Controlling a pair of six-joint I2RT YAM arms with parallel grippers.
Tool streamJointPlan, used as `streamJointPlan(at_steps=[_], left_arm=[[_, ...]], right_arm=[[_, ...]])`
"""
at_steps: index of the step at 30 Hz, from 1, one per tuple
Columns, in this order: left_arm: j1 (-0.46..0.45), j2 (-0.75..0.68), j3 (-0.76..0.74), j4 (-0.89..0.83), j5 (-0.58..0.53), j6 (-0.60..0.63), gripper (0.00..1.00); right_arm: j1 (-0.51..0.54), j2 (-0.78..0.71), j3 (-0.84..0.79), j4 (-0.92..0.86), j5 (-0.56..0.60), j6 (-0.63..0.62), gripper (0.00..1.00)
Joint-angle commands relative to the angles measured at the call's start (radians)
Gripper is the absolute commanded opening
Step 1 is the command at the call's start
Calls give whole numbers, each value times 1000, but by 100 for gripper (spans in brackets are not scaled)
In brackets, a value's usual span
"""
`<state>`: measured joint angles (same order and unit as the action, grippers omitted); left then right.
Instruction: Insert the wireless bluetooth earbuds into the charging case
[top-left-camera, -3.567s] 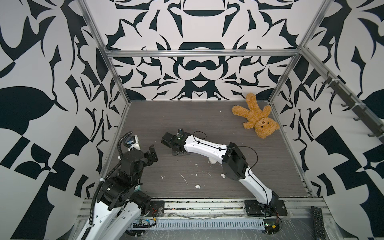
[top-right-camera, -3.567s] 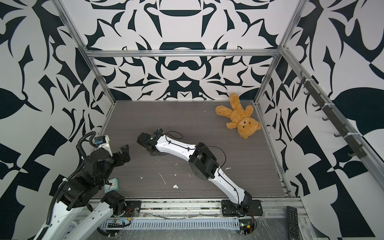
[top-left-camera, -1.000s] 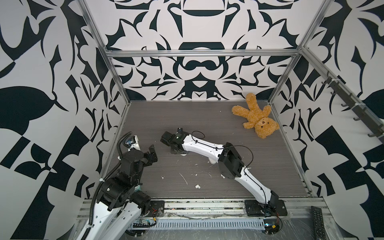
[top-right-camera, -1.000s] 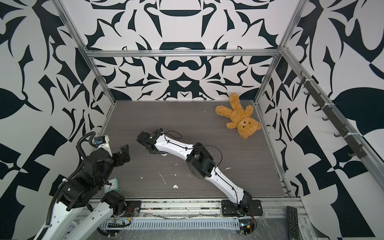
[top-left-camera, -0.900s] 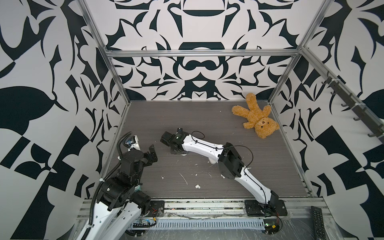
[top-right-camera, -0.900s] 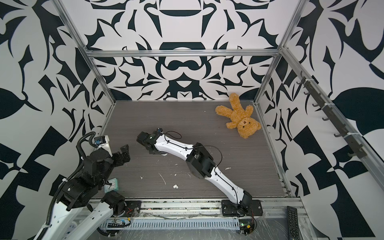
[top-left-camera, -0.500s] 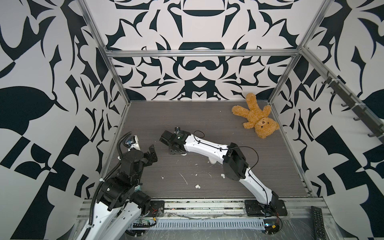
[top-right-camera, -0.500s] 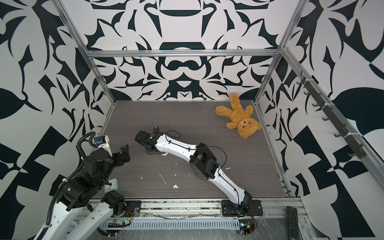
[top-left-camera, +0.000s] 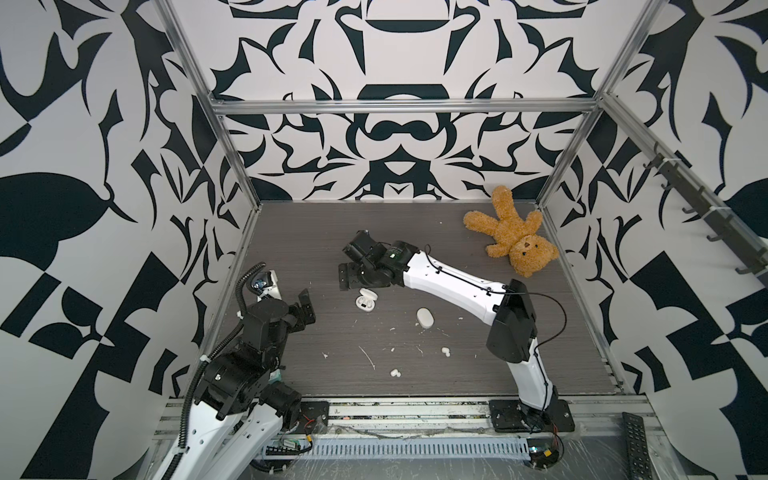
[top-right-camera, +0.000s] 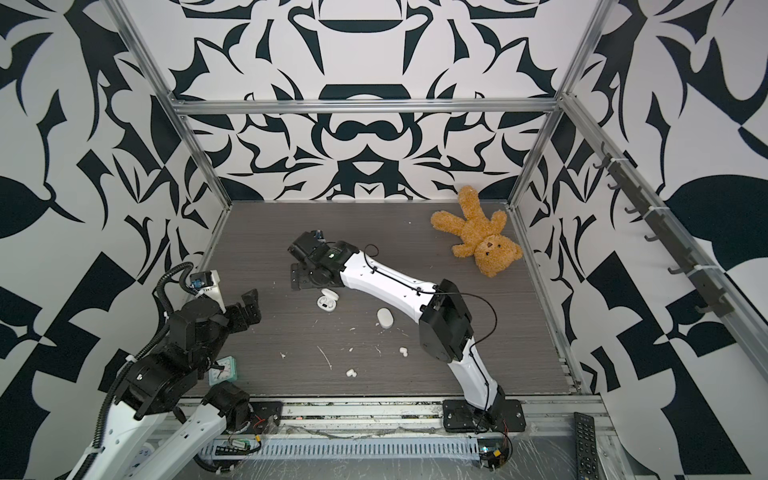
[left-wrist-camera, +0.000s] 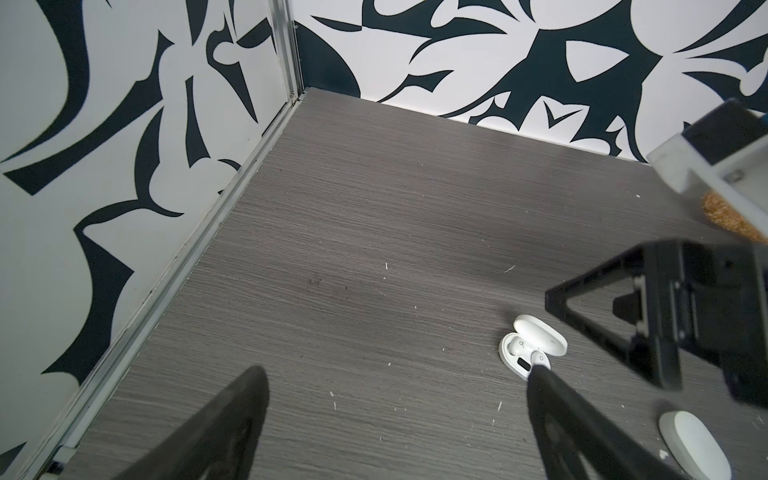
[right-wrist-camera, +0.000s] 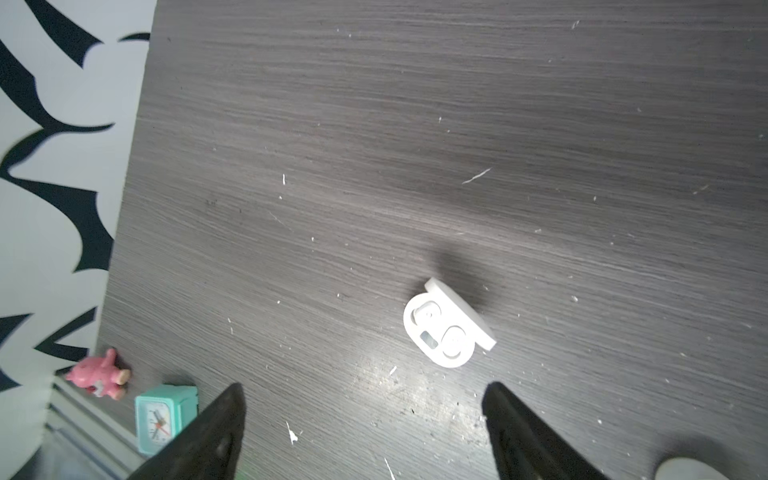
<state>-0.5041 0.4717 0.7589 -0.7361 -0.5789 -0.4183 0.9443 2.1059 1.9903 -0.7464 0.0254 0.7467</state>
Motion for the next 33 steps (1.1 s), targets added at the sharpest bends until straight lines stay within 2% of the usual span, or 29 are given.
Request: streamJointPlan(at_steps=[1, 8, 20, 33], left_arm=[[3, 4, -12, 5, 6, 3, 99], [3, 6, -13, 7, 8, 5, 99], [4, 15, -14, 9, 16, 7, 99], [3, 12, -14, 10, 16, 6, 99]], right_arm=[[-56, 17, -29, 58, -138, -105, 97], [-112, 88, -12, 77, -240, -189, 99], [-112, 117, -51, 130, -361, -181, 99], [-90, 68, -140, 180, -394, -184, 99]])
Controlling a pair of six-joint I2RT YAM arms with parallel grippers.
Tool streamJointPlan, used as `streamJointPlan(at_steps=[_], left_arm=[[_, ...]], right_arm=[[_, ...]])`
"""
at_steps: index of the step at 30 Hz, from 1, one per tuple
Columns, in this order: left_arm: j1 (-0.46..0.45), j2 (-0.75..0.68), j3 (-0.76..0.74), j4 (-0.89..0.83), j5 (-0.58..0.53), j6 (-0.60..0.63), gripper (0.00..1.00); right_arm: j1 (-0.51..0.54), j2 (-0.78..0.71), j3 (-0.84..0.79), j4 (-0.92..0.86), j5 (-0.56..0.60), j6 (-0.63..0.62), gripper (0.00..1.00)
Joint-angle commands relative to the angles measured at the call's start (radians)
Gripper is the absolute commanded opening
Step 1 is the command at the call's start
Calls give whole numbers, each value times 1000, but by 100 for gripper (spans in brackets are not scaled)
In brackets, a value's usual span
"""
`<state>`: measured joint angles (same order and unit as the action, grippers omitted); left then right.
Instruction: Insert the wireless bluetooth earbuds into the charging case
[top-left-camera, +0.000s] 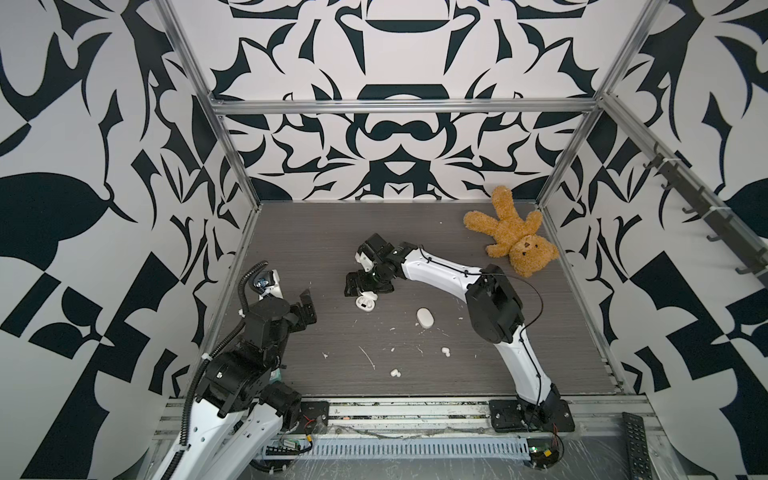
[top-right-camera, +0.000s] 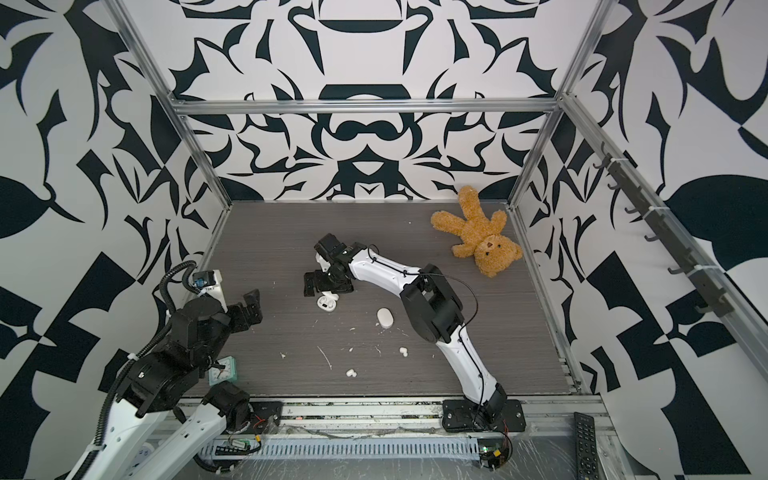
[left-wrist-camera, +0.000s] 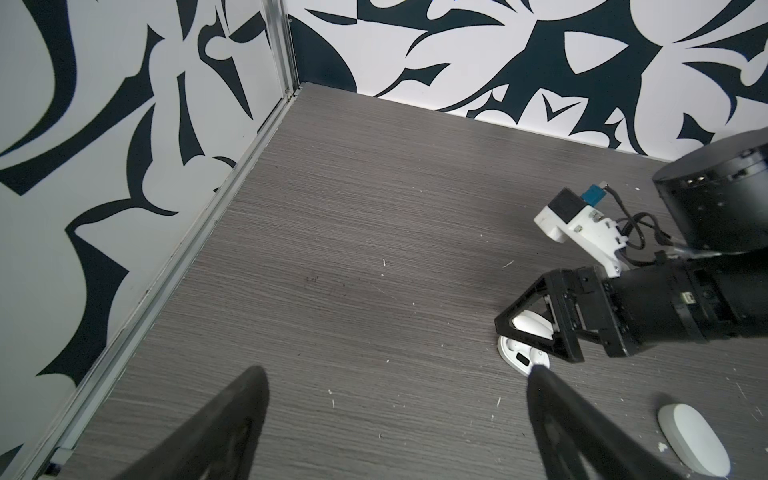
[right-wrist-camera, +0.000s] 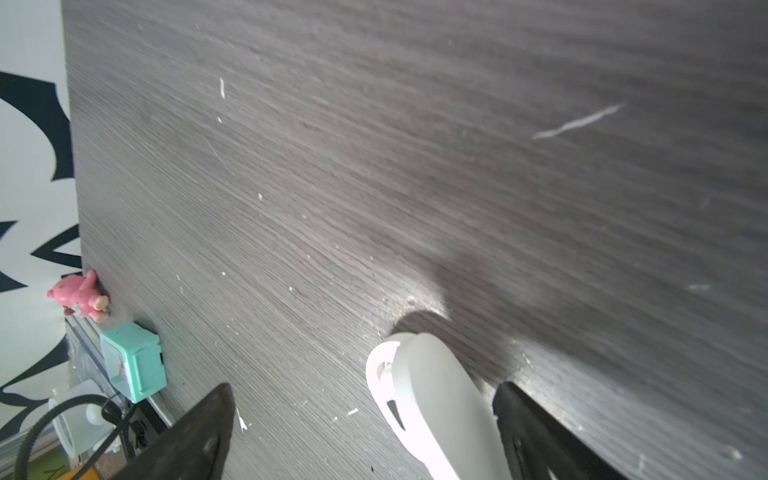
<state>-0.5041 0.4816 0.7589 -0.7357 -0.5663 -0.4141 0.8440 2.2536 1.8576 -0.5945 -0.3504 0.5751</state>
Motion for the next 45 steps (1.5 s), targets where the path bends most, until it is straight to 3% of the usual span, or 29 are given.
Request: streamJointPlan(at_steps=[1, 11, 16, 21, 28, 35, 42, 45], left_arm=[[3, 3, -15, 9, 3, 3, 99], [3, 0, -14, 8, 2, 3, 99], [3, 1, -16, 9, 3, 2, 99], [3, 11, -16, 13, 30, 3, 99], [4, 47, -9, 26, 145, -1, 99], [4, 133, 43, 27, 353, 16, 99], [2, 239, 131, 10, 540, 11, 99], [-17, 265, 128, 36, 562, -15, 99]], right_arm=[[15, -81, -9, 30, -19, -14, 99], [50, -104, -22, 34, -8, -23, 99], [72, -176, -28, -11, 94, -59, 99], [76, -319, -57, -74, 277, -90, 99], [77, -497, -229, -134, 510, -32, 99], [73, -733, -423, -204, 721, 3, 99], [70, -1005, -667, -125, 723, -62, 99], [70, -1123, -777, -77, 732, -66, 99]])
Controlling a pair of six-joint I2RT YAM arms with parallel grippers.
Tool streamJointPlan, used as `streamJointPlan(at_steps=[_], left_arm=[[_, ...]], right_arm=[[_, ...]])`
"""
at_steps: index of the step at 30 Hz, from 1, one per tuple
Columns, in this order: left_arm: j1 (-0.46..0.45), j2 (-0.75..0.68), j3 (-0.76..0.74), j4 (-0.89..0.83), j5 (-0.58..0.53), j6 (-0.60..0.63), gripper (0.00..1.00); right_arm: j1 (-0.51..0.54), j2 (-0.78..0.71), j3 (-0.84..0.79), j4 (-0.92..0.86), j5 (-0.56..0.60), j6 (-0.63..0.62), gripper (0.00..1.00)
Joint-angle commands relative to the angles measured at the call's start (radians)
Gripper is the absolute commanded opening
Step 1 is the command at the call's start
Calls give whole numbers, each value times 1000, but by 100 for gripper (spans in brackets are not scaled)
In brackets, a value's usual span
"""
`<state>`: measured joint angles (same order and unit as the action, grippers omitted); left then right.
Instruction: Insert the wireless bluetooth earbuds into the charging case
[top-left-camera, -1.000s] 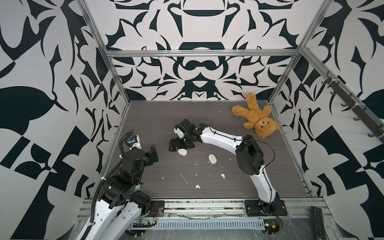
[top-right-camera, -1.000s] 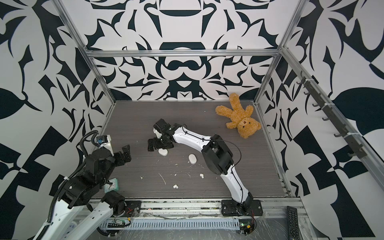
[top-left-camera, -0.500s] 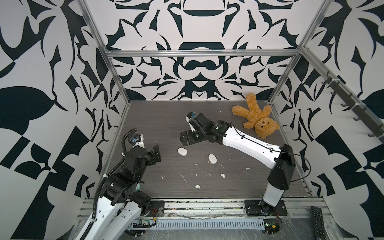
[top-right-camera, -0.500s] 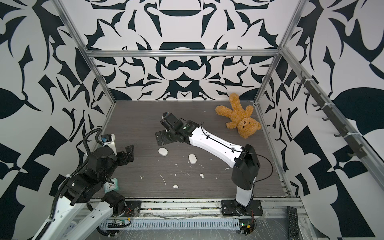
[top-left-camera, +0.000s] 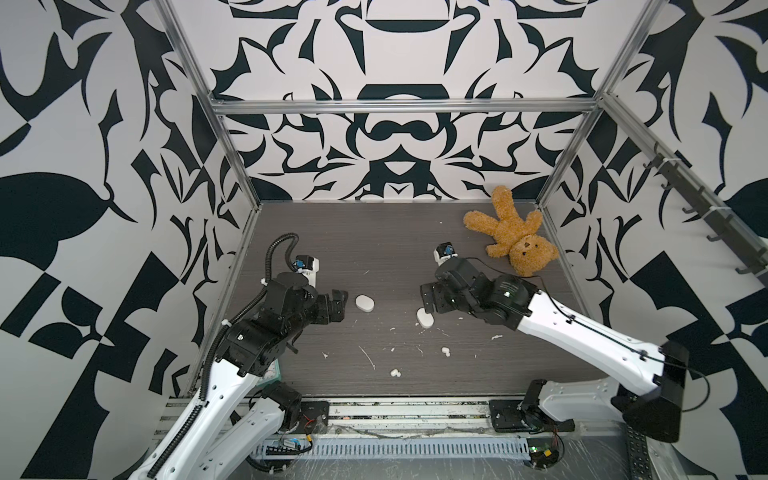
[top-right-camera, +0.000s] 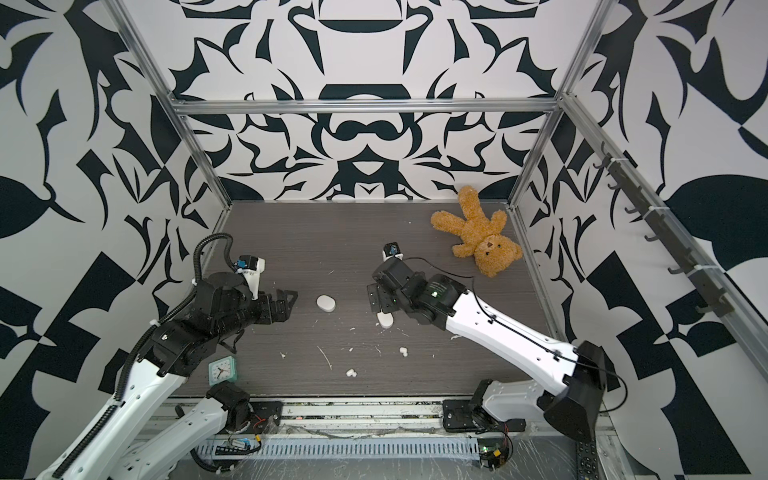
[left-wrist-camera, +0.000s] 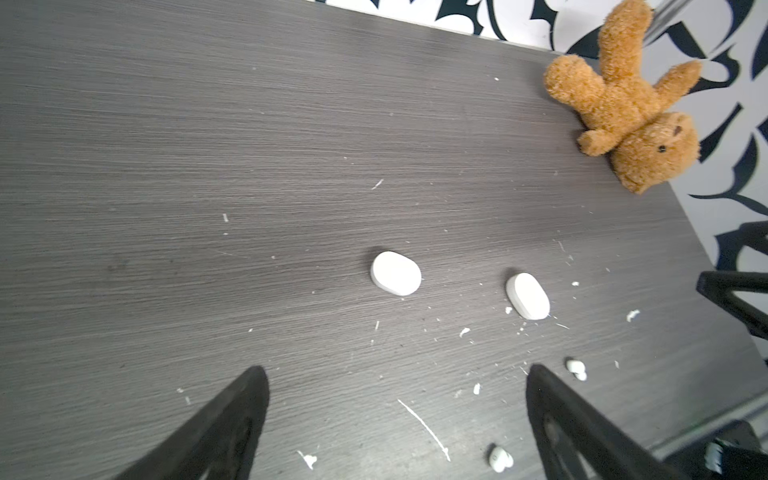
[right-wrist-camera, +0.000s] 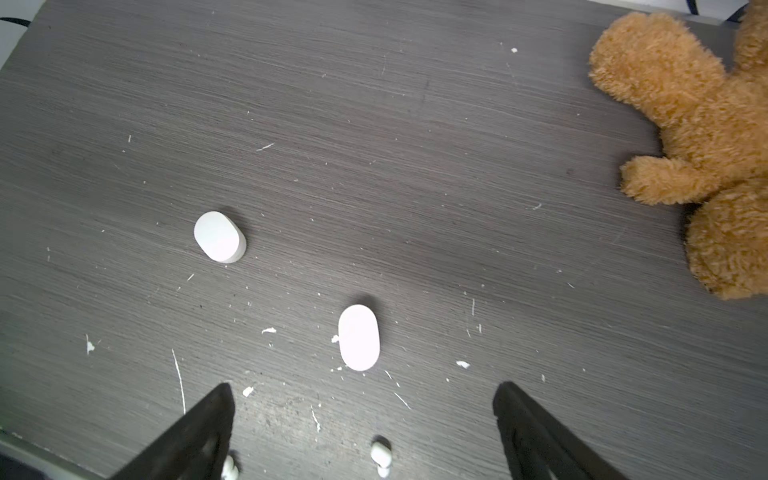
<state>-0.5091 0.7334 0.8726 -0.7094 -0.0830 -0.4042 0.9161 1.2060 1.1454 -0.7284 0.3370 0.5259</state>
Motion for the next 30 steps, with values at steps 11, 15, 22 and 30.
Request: streamJointPlan(at_steps=[11, 15, 22, 30], left_arm=[[-339, 223, -7, 154, -154, -10, 99], [-378, 314, 17, 175, -136, 7, 99], [-391, 363, 45, 200, -134, 67, 99], [-391, 382, 90, 183, -125, 146, 99]], right_arm=[[-16, -207, -209, 10, -61, 39, 99], [-16, -146, -197, -24, -90, 109, 99], [-16, -47, -158, -14, -207, 219, 99], [-33, 27, -97, -113, -153, 356, 99]])
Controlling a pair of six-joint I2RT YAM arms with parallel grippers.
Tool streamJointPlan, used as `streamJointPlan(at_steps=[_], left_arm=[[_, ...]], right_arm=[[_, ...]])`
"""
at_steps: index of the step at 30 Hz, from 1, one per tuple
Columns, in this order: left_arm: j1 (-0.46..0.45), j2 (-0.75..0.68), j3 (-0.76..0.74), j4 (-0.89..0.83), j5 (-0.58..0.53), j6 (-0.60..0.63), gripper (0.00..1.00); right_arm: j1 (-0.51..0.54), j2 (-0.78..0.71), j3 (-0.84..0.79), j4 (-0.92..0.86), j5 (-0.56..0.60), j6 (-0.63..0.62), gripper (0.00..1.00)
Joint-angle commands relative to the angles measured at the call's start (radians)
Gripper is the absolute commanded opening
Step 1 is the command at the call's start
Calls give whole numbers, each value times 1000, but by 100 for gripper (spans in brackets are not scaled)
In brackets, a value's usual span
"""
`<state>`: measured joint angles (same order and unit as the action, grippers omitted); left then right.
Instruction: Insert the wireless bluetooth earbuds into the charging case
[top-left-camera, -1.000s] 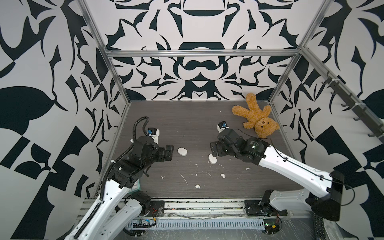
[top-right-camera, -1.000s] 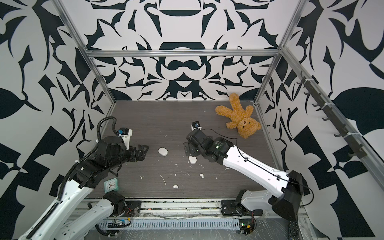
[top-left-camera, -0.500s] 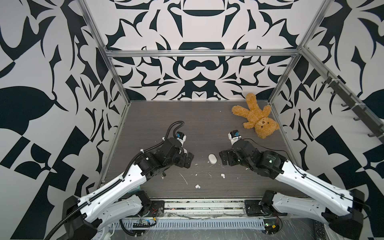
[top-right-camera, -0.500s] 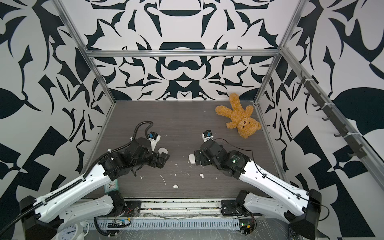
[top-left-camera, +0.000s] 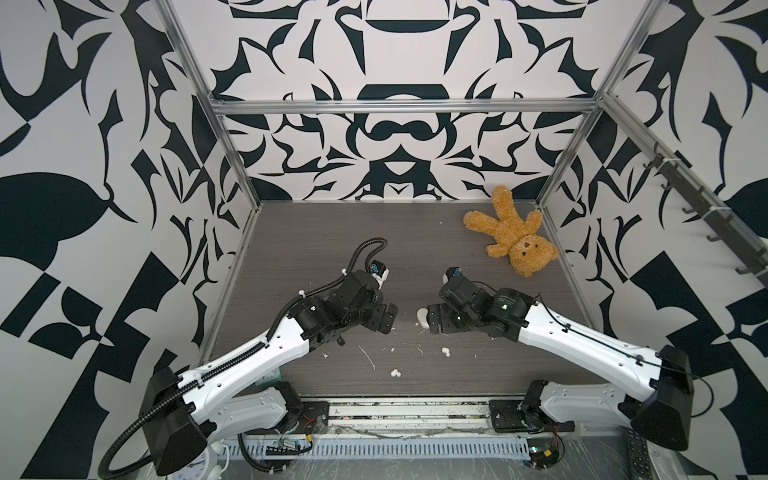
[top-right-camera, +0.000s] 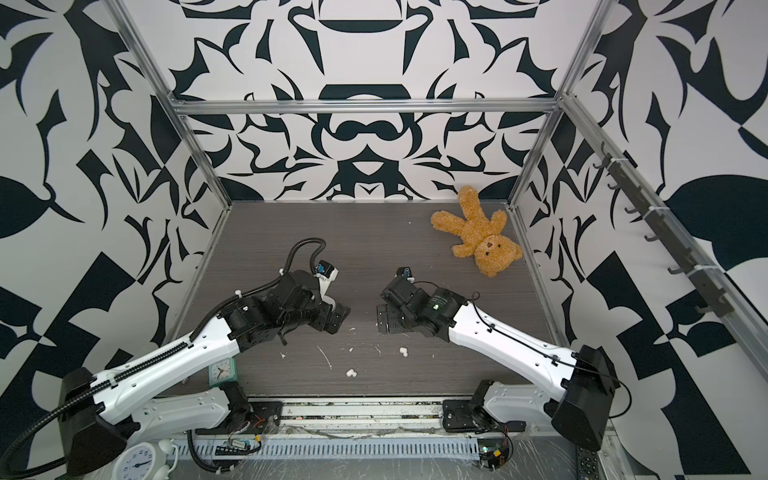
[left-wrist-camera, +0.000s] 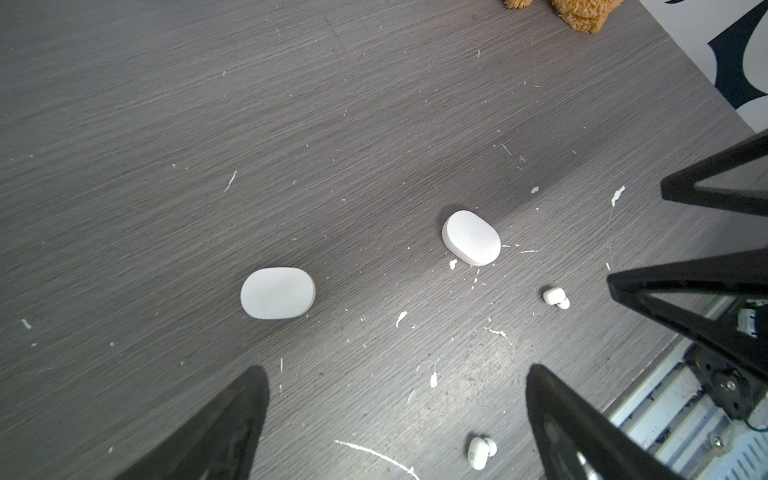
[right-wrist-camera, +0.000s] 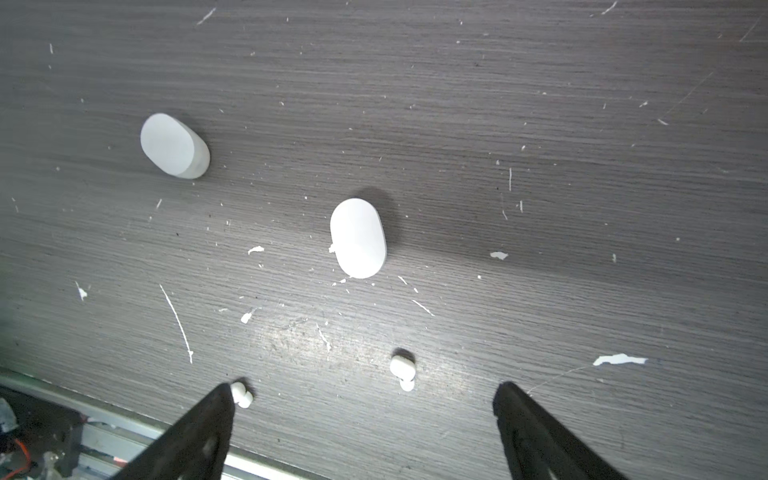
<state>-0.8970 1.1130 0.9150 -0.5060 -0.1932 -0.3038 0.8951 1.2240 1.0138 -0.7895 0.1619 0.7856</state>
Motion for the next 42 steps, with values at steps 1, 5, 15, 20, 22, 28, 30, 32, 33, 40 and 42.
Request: streamJointPlan(at_steps=[1, 5, 15, 20, 22, 28, 30, 32, 33, 40, 42], left_arm=[[-2, -2, 51, -26, -29, 65, 99], [-2, -16, 56, -79, -58, 144, 99], [-3, -16, 6, -48, 110, 154, 99], [-2, 52, 37, -44, 181, 150, 99], [-5, 91, 60, -44, 202, 146, 99], [-45, 248, 142, -39, 213, 171, 99], [-51, 311, 173, -41, 226, 183, 99], [-67, 372, 208, -50, 244, 214, 99], [-74, 393, 221, -55, 243, 230, 99], [-83, 547, 351, -123, 249, 303, 99], [-83, 557, 357, -136, 236, 307, 99]], right_arm=[[-20, 23, 40, -59, 12, 114, 99], [-25, 80, 85, -99, 1, 182, 99], [-62, 66, 83, -81, 4, 176, 99], [-119, -1, 83, -108, 13, 106, 99], [-134, -38, 88, -131, 46, 67, 99], [-204, -184, 56, -162, 83, -40, 99], [-222, -225, 46, -166, 73, -68, 99], [-237, -260, 41, -172, 59, -98, 99], [-243, -271, 41, -178, 52, -111, 99], [-250, -326, 33, -198, 13, -160, 99], [-250, -331, 4, -172, -33, -153, 99]])
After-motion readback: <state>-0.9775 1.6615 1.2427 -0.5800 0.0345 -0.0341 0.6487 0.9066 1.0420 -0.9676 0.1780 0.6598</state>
